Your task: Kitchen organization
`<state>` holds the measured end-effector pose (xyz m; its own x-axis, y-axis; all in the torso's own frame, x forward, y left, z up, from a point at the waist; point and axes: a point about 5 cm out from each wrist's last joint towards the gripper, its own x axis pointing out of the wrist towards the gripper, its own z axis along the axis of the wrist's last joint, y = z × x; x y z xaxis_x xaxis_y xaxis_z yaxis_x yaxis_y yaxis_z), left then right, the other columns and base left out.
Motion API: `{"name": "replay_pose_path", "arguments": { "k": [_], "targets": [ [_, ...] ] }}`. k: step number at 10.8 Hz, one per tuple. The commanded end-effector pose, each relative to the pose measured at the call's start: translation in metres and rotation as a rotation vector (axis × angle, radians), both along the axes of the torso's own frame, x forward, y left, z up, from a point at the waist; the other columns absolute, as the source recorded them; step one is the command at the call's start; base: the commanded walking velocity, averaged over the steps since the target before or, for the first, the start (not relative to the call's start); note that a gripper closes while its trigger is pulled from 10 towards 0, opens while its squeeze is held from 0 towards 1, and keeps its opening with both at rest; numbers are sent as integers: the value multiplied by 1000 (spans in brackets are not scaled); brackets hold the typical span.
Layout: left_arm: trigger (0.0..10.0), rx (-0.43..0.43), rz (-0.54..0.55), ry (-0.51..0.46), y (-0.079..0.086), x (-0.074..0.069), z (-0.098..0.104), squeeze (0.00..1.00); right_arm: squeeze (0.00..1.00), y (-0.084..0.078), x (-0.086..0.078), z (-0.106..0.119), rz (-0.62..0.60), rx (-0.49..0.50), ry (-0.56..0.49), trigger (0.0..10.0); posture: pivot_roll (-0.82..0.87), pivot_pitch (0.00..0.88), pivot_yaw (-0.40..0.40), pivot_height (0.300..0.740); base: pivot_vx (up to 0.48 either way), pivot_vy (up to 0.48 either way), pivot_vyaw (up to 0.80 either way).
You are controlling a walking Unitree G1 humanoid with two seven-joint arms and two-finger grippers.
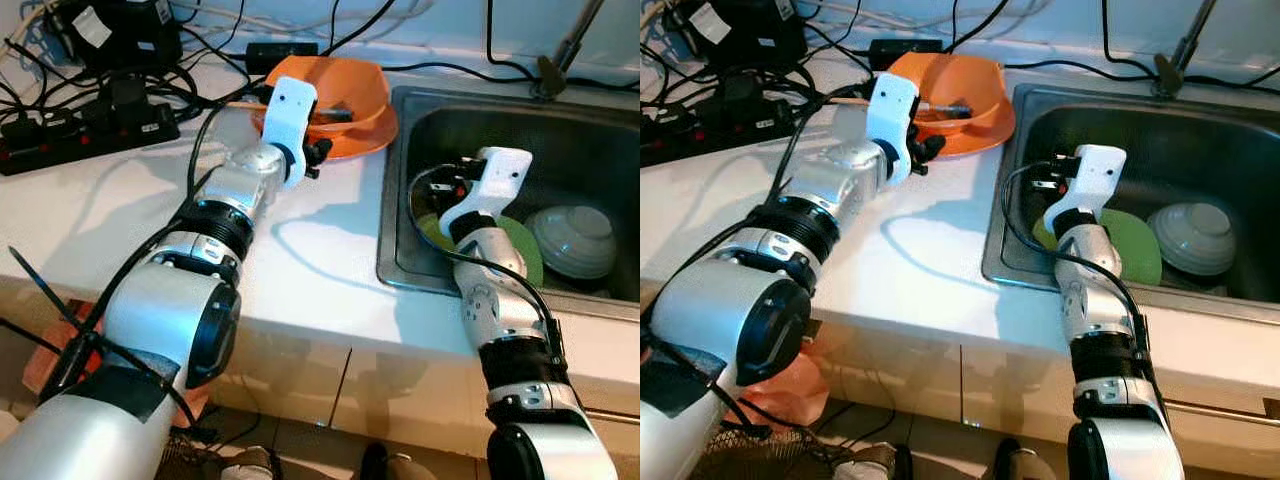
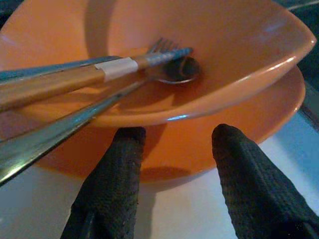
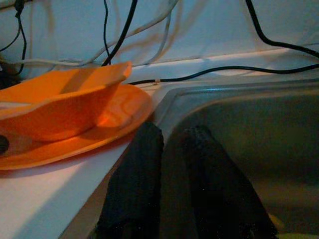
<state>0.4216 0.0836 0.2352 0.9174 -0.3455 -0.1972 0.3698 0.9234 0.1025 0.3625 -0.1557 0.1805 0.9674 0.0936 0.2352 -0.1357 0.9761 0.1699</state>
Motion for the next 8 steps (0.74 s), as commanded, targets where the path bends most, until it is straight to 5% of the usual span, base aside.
{"name": "replay_pose_path", "arguments": {
  "k": [1, 8],
  "targets": [
    [10000, -5, 6, -13, -1, 1, 6, 0, 0, 1, -5, -11, -3, -7, 43, 10000, 20, 163, 46, 740, 0, 0, 0],
    [10000, -50, 85, 31, 14, 1, -11, 0, 0, -12, -24, 10, -24, -43, -6, 10000, -52, 239, 20, 740, 0, 0, 0]
  ]
}}
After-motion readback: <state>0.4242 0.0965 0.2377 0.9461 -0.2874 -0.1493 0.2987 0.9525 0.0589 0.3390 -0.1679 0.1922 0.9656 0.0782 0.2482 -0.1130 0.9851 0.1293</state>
